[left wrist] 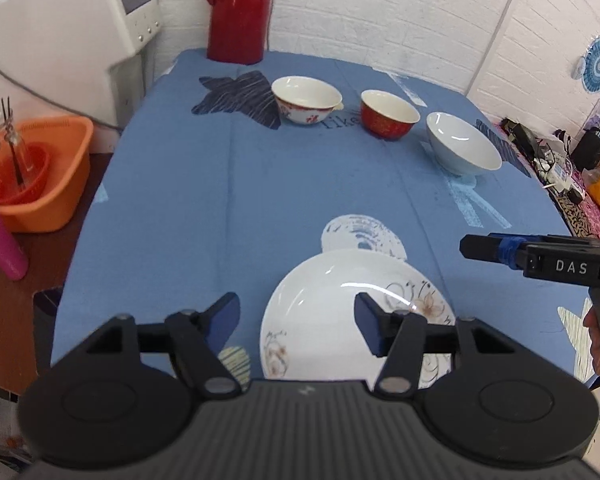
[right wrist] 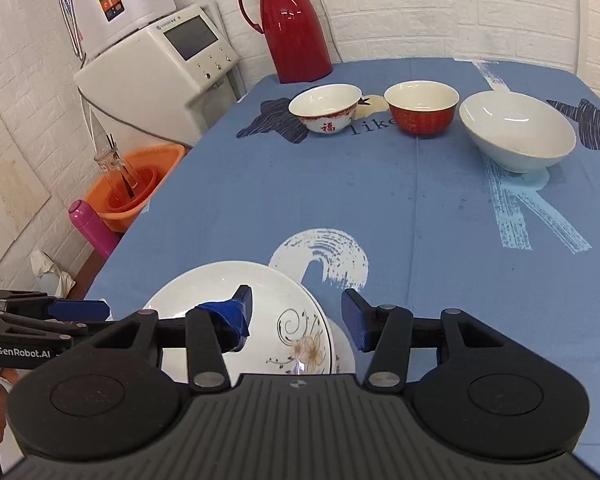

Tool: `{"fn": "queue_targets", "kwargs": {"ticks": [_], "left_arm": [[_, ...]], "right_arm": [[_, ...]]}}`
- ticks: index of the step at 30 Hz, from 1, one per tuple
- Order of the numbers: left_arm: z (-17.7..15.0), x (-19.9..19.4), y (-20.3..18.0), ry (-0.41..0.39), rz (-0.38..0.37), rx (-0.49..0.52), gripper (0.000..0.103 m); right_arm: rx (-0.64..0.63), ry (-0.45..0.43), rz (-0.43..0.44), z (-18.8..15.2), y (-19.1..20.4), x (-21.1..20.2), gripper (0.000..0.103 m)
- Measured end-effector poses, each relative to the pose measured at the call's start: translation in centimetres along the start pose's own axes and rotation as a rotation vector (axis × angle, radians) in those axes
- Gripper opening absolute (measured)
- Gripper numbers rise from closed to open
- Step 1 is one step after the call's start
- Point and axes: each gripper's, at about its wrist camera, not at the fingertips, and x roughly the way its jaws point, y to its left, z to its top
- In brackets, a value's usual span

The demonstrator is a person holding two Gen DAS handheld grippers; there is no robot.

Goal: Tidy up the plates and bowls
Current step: 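Grasp the large white bowl rim with both grippers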

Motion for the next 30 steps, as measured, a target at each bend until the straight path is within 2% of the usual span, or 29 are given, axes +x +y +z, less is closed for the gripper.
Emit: {"fn": "queue_targets", "kwargs": {"ticks": [4, 8, 12, 17, 22, 27, 29, 30], "left_arm": [[3.4, 2.1, -3.4, 0.02, -0.04, 0.065, 0.061], [7.7, 7.0, -7.4, 0.061, -0.097, 0.082, 0.063], [12.2, 13.4, -11.2, 0.133, -0.166, 0.019, 0.063], [17.1, 21.0, -14.8, 0.192, -0.215, -0.127, 0.063], [19.1, 26.6, -16.9, 0.232, -0.175, -0.166, 0.063], [19.8, 30.4, -18.4, 0.276, -0.166, -0.165, 0.062], [19.9, 31.4, -18.8, 0.277, -0.158, -0.155, 0.053], [19.8, 31.8, -19.0, 0.281, -0.157, -0.144, 0.045]], "right_arm": [[0.027, -0.014, -0.034, 1.5, -3.2, -0.9, 0.034], [0.124, -0.018, -0.124, 2.9, -9.3, -2.1, 0.034], [0.221, -0.019, -0.217, 4.9, -15.7, -2.5, 0.035], [0.289, -0.013, -0.246, 9.5, -21.1, 0.5, 0.037], [0.228, 0.014, -0.293, 13.6, -23.7, 5.5, 0.039], [0.209, 0.07, -0.303, 15.3, -26.5, 9.4, 0.04], [0.213, 0.097, -0.29, 15.3, -27.1, 10.7, 0.041], [0.213, 0.111, -0.289, 15.2, -27.2, 11.2, 0.041]]}}
